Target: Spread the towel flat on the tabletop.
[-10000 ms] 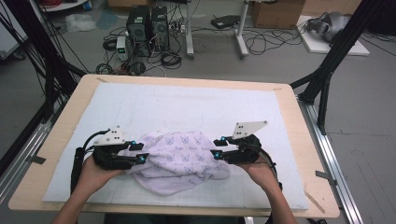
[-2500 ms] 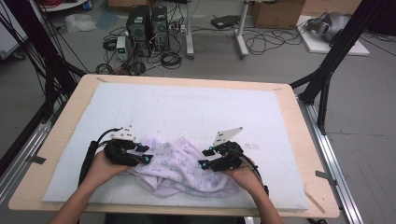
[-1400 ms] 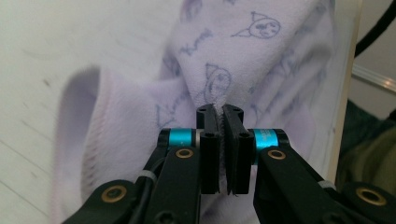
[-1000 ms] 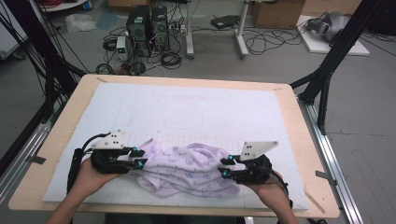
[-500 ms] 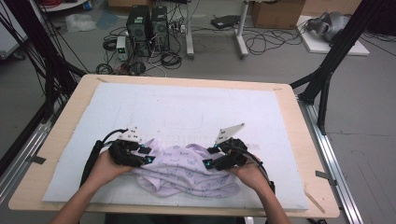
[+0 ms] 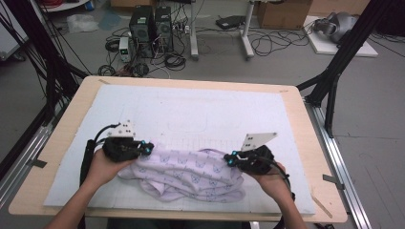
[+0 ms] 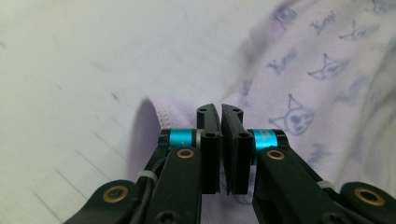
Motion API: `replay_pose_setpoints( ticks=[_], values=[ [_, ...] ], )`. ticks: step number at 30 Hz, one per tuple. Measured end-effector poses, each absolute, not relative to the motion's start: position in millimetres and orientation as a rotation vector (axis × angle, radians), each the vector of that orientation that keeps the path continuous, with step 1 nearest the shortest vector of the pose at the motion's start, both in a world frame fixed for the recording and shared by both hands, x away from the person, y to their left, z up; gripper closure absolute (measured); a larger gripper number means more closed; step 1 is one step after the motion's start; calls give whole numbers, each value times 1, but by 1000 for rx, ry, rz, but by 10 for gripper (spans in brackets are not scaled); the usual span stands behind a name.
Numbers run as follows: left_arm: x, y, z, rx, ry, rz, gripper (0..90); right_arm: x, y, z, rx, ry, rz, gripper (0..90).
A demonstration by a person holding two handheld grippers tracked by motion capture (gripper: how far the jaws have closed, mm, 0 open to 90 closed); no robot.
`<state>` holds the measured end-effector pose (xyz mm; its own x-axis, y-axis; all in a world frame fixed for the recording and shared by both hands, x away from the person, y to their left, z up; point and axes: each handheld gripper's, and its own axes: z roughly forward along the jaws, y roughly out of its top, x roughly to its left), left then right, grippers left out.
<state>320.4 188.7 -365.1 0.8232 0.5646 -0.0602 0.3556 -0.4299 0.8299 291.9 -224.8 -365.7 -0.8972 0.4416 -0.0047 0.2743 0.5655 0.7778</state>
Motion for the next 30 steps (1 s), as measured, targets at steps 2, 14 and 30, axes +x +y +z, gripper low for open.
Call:
replay_pose_setpoints(
  ticks=[2, 14, 30],
  values=[
    [328, 184, -349, 2042, 666, 316, 860, 293, -233, -347, 598, 2546, 1247, 879],
    [311, 180, -298, 1996, 570, 409, 860, 272, -247, -286, 510, 2407, 1269, 879],
    [264, 209, -396, 2149, 619, 201, 686, 232, -217, -389, 527, 2729, 1312, 778]
  ],
)
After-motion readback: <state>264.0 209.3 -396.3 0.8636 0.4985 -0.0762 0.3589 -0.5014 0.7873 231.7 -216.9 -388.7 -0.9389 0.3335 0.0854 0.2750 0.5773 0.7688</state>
